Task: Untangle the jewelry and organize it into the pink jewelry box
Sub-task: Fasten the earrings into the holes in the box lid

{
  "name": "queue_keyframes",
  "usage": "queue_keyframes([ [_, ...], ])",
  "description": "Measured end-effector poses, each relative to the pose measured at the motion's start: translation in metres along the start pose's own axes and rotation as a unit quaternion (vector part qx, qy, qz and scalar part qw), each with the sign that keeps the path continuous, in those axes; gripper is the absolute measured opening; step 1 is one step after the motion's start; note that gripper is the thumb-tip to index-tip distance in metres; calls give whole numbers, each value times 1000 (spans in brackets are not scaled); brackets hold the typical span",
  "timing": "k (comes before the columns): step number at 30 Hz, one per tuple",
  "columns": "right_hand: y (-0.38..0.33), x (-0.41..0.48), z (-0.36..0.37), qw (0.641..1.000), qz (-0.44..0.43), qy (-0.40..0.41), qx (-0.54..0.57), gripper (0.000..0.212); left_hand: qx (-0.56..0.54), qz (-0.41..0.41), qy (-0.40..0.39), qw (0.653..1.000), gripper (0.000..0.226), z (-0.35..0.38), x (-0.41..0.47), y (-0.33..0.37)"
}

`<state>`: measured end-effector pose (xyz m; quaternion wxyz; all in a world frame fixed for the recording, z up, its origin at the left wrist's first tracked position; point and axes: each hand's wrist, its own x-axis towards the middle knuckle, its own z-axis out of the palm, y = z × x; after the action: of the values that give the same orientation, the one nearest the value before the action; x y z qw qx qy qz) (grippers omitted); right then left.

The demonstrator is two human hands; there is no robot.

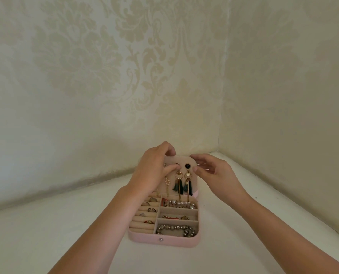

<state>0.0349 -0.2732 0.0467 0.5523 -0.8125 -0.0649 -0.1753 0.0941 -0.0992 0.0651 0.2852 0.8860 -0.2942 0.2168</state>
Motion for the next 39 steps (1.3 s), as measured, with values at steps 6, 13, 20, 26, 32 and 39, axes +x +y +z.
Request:
queue_keyframes([
  [6,22,8,-43,967,88,11,-241,34,-9,-22,-44,999,30,-1,5,-2],
  [13,57,-10,-114,885,317,1,-341,25,-7,-18,-64,998,30,-5,5,-3],
  [20,63,-19,-122,906,331,-11,-263,19,-12,-28,-91,995,27,-11,5,-2],
  [26,65,-19,-119,917,297,-17,-264,13,-42,-52,-114,991,21,-14,7,-2],
  [32,69,-17,-116,920,272,-30,-280,16,-71,-64,-128,987,16,-17,9,-1],
  [39,70,2,-114,897,283,-59,-335,21,-81,-72,-133,985,17,-25,11,-1],
])
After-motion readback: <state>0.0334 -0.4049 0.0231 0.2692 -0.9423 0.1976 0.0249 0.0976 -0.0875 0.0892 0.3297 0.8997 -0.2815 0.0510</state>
